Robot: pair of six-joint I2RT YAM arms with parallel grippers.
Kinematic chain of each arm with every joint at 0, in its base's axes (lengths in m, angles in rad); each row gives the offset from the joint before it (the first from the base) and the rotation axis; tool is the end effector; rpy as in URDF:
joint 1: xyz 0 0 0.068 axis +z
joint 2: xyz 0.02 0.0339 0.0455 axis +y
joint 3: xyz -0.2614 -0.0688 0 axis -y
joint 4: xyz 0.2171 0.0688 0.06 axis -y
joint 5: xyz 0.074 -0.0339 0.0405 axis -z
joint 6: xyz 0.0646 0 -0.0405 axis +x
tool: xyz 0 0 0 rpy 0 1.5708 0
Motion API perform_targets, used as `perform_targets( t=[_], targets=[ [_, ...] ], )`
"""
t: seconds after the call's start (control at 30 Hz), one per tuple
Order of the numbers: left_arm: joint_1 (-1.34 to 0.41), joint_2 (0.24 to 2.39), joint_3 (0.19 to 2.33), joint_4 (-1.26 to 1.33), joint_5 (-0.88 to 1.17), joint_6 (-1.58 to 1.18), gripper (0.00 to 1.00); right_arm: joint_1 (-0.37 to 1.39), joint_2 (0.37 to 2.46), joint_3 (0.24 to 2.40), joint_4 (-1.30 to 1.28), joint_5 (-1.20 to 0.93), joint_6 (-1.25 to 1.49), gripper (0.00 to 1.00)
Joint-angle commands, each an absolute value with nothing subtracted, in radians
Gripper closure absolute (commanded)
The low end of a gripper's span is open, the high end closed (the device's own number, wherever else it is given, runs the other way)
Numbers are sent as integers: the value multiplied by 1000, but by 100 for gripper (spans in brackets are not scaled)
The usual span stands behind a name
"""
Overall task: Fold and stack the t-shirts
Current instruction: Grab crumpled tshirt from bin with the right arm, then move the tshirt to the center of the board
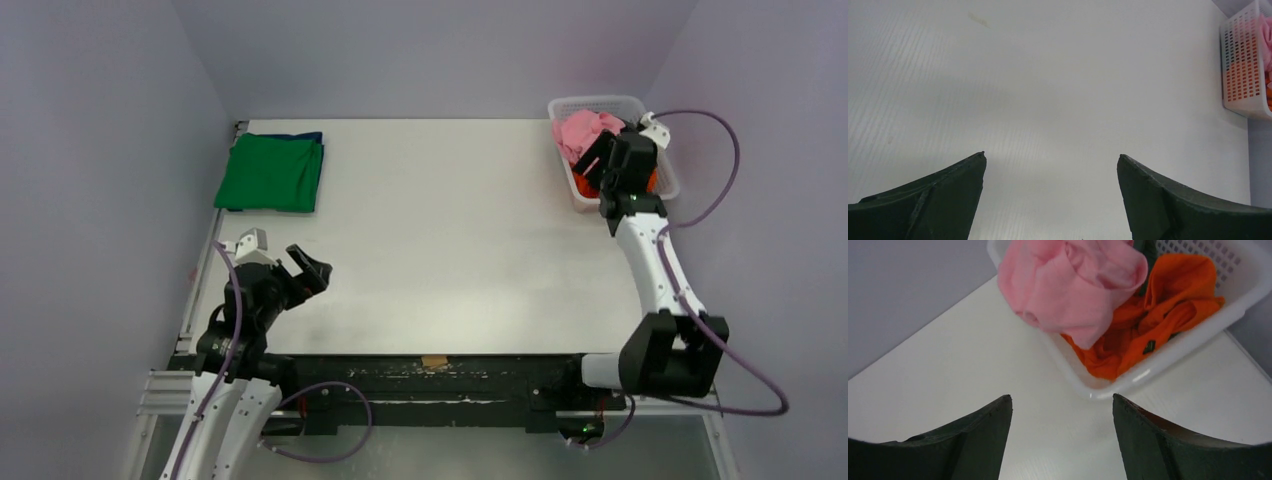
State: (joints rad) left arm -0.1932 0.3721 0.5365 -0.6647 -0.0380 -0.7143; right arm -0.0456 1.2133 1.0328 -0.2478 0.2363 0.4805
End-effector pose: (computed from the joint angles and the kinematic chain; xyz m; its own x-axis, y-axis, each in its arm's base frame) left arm 0.1010 -0.0173 0.2368 -0.4599 -0.5770 -0.6749 -0.1881 0.8061 -0.5610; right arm 0.2763 -0.0277 0.3216 -0.2491 0.4612 -0.8516 0.4197 0.8439 0.3343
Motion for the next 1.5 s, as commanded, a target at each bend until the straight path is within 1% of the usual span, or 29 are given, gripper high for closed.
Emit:
perform_targets(
  t=[0.0, 0.1, 0.2, 0.3, 0.33, 0.43, 0.5, 0.57, 0.6, 0.63, 0.7, 0.87, 1.03, 1.2, 1.33, 1.47],
  targets=[
    [-199, 400, 570, -619, -37, -696, 0, -105, 1475, 1298, -255, 234, 419, 28],
    [-199, 413, 568, -623, -41, -691, 0, -122, 1641, 1460, -285, 268, 403, 29],
    [-199, 417, 571, -634, -47, -687, 0, -141, 1792, 1621, -334, 256, 407, 31],
    [-199, 421, 561, -617, -25, -687, 0, -147, 1924, 1750, -353, 245, 397, 35],
    [-199, 424, 559, -612, -21, -687, 0, -146, 1976, 1787, -351, 240, 391, 38],
    [-199, 437, 562, -611, -25, -683, 0, -147, 2076, 1909, -370, 245, 390, 52],
    [-199, 444, 569, -620, -30, -680, 0, -147, 2131, 1983, -397, 241, 386, 63],
    [-199, 443, 571, -625, -34, -682, 0, -146, 2155, 2028, -416, 244, 385, 80],
    [-200, 437, 571, -624, -34, -684, 0, -146, 2152, 2037, -421, 238, 386, 92],
    [-200, 433, 571, -625, -34, -685, 0, -146, 2138, 2041, -422, 229, 385, 100],
    [-199, 421, 575, -624, -30, -686, 0, -145, 2087, 2035, -415, 207, 385, 100],
    [-199, 386, 581, -617, -6, -693, 0, -89, 1880, 1998, -398, 9, 366, 100],
    [-200, 350, 582, -630, 19, -707, 0, 117, 1700, 1980, -413, -57, 262, 100],
    [-200, 315, 604, -659, 23, -723, 0, 292, 1581, 1951, -389, -245, 271, 100],
    [-199, 306, 625, -689, 4, -738, 0, 328, 1507, 1825, -324, -377, 337, 100],
    [-200, 308, 644, -760, -44, -763, 0, 330, 1419, 1588, -267, -356, 362, 100]
  ],
)
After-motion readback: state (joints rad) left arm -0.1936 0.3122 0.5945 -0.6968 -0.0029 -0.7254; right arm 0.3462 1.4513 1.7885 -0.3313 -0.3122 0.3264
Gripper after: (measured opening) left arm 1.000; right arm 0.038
